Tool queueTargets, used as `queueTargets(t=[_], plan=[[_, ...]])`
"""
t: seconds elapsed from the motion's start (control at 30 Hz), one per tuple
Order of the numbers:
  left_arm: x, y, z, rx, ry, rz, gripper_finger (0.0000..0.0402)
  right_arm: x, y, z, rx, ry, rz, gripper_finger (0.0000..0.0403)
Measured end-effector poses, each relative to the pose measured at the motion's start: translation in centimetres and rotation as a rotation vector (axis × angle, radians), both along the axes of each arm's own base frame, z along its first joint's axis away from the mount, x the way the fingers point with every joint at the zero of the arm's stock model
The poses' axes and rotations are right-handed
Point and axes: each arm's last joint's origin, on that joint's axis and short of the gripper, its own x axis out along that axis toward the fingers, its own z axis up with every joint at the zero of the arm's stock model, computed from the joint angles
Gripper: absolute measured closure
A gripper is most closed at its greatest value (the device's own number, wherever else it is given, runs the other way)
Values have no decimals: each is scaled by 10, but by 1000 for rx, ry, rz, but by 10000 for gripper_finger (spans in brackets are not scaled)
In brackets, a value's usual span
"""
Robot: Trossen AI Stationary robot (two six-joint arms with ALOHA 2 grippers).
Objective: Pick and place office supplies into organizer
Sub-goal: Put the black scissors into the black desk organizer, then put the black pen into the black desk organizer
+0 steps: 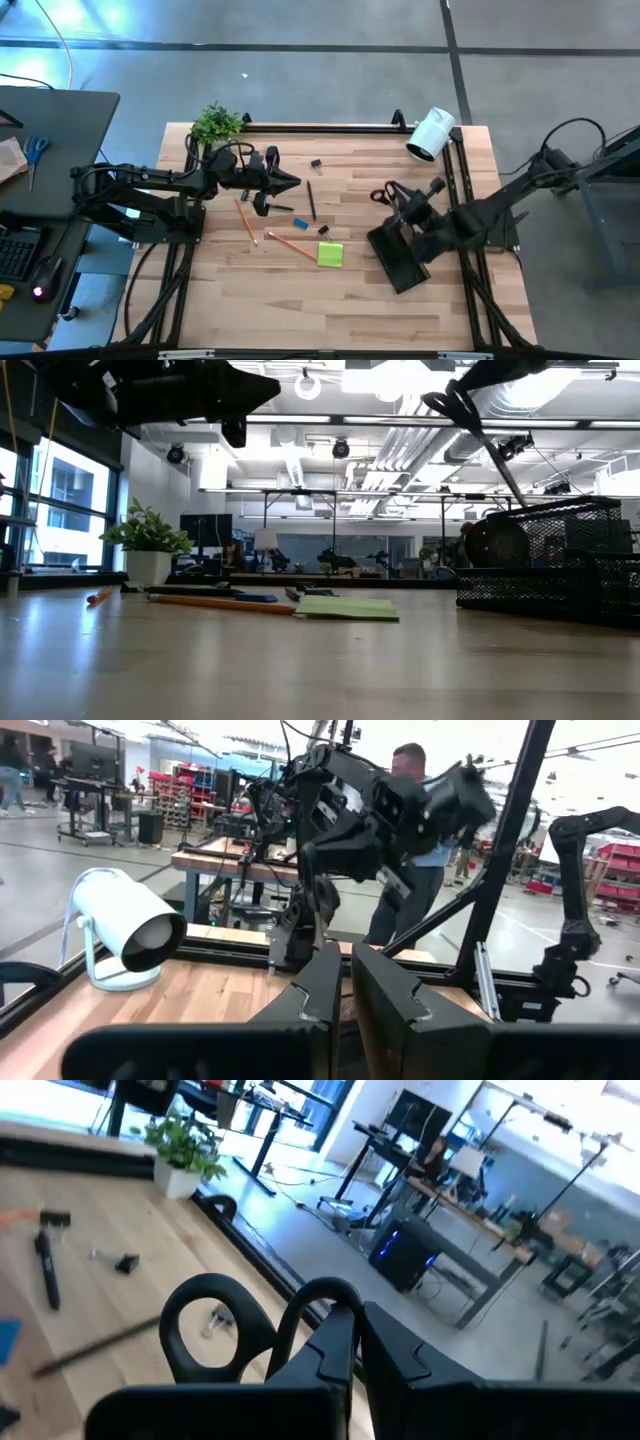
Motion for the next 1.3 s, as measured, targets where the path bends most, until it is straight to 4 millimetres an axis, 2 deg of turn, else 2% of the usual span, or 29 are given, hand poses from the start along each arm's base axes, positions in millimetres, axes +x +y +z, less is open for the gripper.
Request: queueTargets(t=[0.1,0.27,0.5,0.8,1.1,1.3], plan=[[0,0,-2,-6,16,-9,383,-5,4,-13,14,14,1,403],[0,-2,-4,-16,40,-51,383,-6,4,-32,183,30,-11,403],[1,-3,-6,-50,61,-66,383,-7,5,-52,321,82,-68,402],[4,-14,-6,-44,58,-100,383,-11,3,-57,402,76,-132,359],[5,-15,-6,-47,58,-103,383,-11,3,-56,373,54,-130,285],[5,-15,-6,-47,58,-103,383,-11,3,-56,358,46,-129,264]])
